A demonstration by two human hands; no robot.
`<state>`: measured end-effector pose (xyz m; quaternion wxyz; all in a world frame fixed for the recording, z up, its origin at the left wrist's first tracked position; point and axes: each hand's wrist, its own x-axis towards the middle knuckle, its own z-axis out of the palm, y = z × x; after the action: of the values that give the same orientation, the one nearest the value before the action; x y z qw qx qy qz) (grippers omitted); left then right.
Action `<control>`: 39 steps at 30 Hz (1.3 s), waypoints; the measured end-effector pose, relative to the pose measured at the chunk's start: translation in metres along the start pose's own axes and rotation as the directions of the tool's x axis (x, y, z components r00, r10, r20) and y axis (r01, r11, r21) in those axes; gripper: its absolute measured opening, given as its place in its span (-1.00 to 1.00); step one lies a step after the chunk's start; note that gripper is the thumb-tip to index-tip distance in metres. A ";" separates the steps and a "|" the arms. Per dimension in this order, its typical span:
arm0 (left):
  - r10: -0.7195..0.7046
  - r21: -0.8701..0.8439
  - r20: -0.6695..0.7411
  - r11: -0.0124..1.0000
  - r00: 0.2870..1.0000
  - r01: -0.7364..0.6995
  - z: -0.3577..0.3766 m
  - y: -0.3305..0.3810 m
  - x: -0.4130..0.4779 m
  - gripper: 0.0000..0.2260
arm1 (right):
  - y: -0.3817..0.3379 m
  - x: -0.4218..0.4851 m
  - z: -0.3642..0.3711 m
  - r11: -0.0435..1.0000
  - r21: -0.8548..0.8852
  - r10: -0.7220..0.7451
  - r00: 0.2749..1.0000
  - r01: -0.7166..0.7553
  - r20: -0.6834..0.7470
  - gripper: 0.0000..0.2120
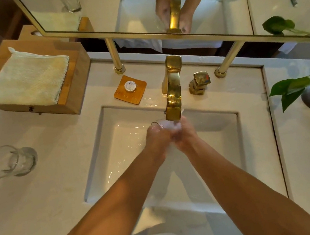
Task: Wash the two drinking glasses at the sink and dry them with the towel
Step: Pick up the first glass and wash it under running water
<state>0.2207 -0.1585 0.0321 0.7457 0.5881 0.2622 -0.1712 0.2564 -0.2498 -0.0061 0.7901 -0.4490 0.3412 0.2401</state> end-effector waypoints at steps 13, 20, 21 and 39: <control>0.341 0.627 0.773 -0.286 0.535 -0.724 -0.041 0.000 0.013 -0.72 | -0.017 0.000 -0.007 0.971 -0.087 0.231 0.963 -0.221 0.141 -0.63; 0.371 0.825 0.048 0.509 0.927 -0.246 0.006 -0.009 -0.006 -0.92 | 0.004 0.007 -0.008 0.957 0.225 0.134 0.966 -0.184 0.222 -0.72; 0.382 0.803 0.017 0.545 0.924 -0.240 0.011 -0.006 -0.008 -0.88 | 0.004 0.006 -0.010 0.960 0.222 0.115 0.965 -0.168 0.237 -0.76; 0.160 0.706 0.698 -0.316 0.698 -0.634 -0.031 0.000 0.018 -0.62 | -0.006 0.009 -0.015 0.964 0.016 0.264 0.962 -0.265 0.070 -0.62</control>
<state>0.2293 -0.1276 0.0156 0.0927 0.9399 -0.3062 -0.1196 0.2616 -0.2650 -0.0148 0.7677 -0.3810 0.3744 0.3541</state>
